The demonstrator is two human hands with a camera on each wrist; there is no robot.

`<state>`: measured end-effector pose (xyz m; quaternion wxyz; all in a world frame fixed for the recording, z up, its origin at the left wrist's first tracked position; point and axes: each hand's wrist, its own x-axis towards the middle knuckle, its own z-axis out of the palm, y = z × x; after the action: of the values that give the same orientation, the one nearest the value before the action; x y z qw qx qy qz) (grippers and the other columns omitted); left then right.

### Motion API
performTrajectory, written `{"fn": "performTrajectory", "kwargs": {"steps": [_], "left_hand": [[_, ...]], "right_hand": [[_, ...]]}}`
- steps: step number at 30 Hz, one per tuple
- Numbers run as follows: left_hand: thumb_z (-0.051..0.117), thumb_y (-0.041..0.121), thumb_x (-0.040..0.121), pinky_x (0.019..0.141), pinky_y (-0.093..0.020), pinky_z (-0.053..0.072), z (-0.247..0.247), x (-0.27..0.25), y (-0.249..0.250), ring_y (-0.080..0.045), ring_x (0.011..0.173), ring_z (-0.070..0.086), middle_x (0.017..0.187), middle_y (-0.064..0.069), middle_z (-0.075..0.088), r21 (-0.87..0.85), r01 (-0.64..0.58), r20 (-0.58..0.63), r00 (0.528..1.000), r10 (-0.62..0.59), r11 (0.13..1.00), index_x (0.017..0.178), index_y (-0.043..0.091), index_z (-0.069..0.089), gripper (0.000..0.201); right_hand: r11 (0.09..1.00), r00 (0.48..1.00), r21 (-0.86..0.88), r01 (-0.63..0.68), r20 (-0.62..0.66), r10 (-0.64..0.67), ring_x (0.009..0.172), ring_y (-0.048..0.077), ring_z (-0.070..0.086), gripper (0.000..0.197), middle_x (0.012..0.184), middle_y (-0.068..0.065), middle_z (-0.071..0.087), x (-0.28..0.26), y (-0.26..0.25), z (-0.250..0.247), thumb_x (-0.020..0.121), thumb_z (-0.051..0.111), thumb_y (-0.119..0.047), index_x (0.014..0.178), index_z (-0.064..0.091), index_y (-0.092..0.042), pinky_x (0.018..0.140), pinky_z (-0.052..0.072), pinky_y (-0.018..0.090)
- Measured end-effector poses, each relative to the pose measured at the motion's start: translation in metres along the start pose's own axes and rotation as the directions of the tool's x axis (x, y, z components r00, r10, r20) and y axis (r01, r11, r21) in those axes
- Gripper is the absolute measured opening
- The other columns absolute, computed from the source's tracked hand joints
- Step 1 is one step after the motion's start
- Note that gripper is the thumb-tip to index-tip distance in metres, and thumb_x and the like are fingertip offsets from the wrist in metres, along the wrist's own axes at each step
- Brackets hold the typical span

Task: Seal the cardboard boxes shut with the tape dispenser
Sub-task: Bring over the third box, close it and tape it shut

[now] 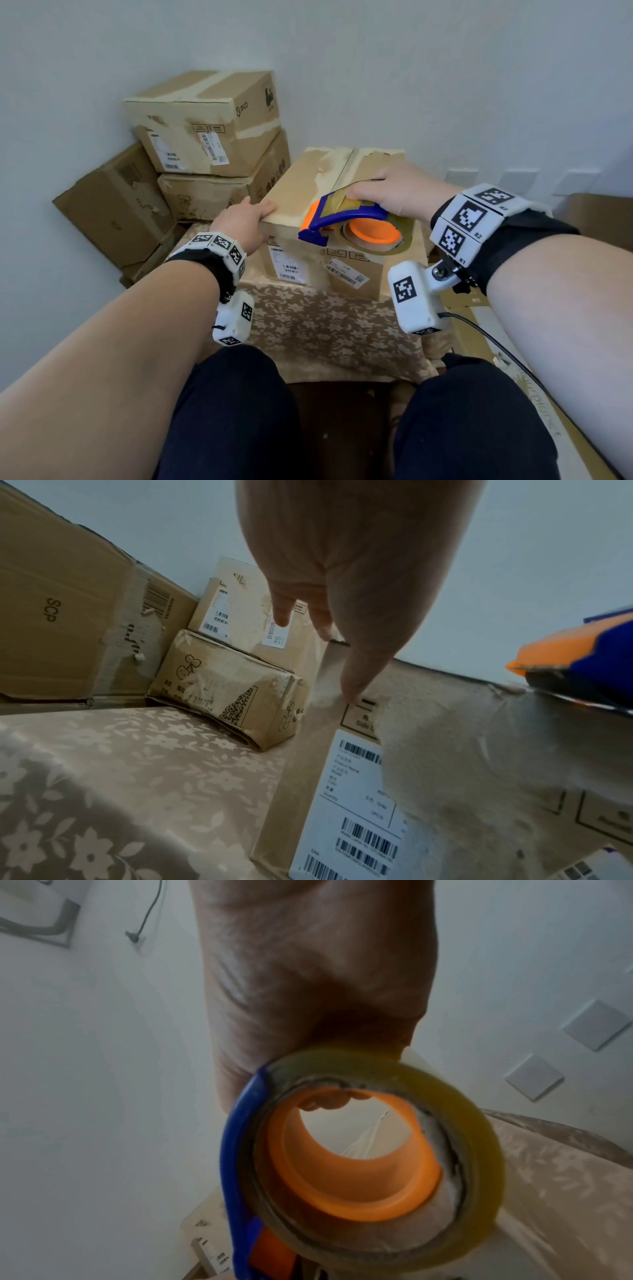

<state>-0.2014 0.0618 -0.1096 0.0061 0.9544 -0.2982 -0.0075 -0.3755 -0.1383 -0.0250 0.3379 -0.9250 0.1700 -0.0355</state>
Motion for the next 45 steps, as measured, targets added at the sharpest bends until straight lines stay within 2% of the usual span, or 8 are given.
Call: {"fn": "performTrajectory", "kwargs": {"steps": [4,12,20,27,32,35,40,45], "left_hand": [[0.055,0.018,0.088,0.105,-0.046,0.041,-0.004,-0.002,0.005,-0.028,0.137,0.037,0.157,-0.006,0.023,0.039,-0.001,0.021,1.0,0.0,0.999,0.138,0.036,0.033,0.057],[0.062,0.04,0.087,0.117,-0.054,0.012,-0.008,-0.017,0.037,-0.02,0.143,0.021,0.155,0.0,0.025,0.177,-0.165,0.048,0.986,0.159,0.97,0.149,0.019,0.018,0.079],[0.075,0.032,0.078,0.099,-0.038,0.041,-0.02,-0.022,0.061,-0.023,0.125,0.044,0.138,-0.002,0.044,-0.036,-0.304,0.109,0.946,0.306,0.952,0.147,0.019,0.024,0.087],[0.076,0.033,0.078,0.096,-0.03,0.038,-0.02,-0.021,0.06,-0.021,0.127,0.042,0.144,-0.001,0.041,-0.054,-0.304,0.114,0.944,0.309,0.951,0.149,0.02,0.023,0.089],[0.07,0.045,0.081,0.115,-0.031,0.021,-0.012,-0.013,0.056,-0.016,0.146,0.014,0.16,0.002,0.006,0.053,-0.267,0.163,0.953,0.255,0.962,0.154,0.019,0.006,0.101],[0.069,0.047,0.081,0.115,-0.03,0.019,-0.014,-0.013,0.056,-0.014,0.146,0.012,0.161,0.002,0.004,0.058,-0.262,0.165,0.954,0.25,0.963,0.154,0.019,0.004,0.102],[0.069,0.049,0.08,0.115,-0.03,0.02,-0.014,-0.014,0.06,-0.014,0.146,0.013,0.161,0.003,0.003,0.072,-0.252,0.171,0.956,0.237,0.965,0.154,0.019,0.002,0.104],[0.07,0.05,0.079,0.116,-0.031,0.02,-0.013,-0.015,0.061,-0.014,0.146,0.013,0.161,0.002,0.004,0.06,-0.242,0.158,0.96,0.23,0.968,0.154,0.02,0.003,0.105]], "right_hand": [[0.998,1.0,-0.053,-0.015,-0.018,0.014,0.053,0.017,0.037,0.042,0.053,0.0,0.039,0.002,-0.002,0.001,0.087,0.057,-0.043,0.058,0.043,-0.016,0.052,0.029,0.029],[1.0,0.999,0.003,-0.031,-0.041,0.031,0.062,0.021,0.043,0.036,0.056,0.003,0.042,0.003,0.002,0.004,0.085,0.058,-0.042,0.064,0.05,-0.014,0.063,0.034,0.031],[0.998,0.997,0.068,-0.009,-0.07,0.014,0.058,0.02,0.041,0.036,0.056,0.002,0.041,-0.002,0.004,0.007,0.083,0.061,-0.039,0.062,0.046,-0.015,0.058,0.031,0.029],[0.997,1.0,0.079,0.006,0.006,-0.007,0.065,0.019,0.044,0.036,0.065,0.005,0.046,-0.015,0.014,-0.005,0.086,0.06,-0.046,0.067,0.05,-0.016,0.06,0.032,0.028],[0.996,0.999,-0.076,-0.036,0.015,0.037,0.082,0.032,0.061,0.046,0.081,0.017,0.063,-0.027,0.034,-0.031,0.084,0.051,-0.06,0.068,0.057,-0.018,0.078,0.045,0.034],[0.997,0.998,-0.07,-0.043,0.035,0.046,0.076,0.025,0.053,0.044,0.083,0.016,0.058,-0.037,0.046,-0.045,0.092,0.05,-0.051,0.071,0.059,-0.013,0.061,0.037,0.028],[0.988,0.999,-0.152,-0.033,0.02,0.036,0.072,0.026,0.053,0.049,0.074,0.009,0.053,-0.034,0.058,-0.038,0.088,0.049,-0.059,0.074,0.056,-0.012,0.068,0.04,0.033],[0.997,0.999,-0.065,-0.053,-0.009,0.052,0.061,0.021,0.046,0.048,0.065,0.005,0.047,-0.029,0.066,-0.035,0.082,0.055,-0.06,0.07,0.055,-0.013,0.055,0.035,0.028]]}}
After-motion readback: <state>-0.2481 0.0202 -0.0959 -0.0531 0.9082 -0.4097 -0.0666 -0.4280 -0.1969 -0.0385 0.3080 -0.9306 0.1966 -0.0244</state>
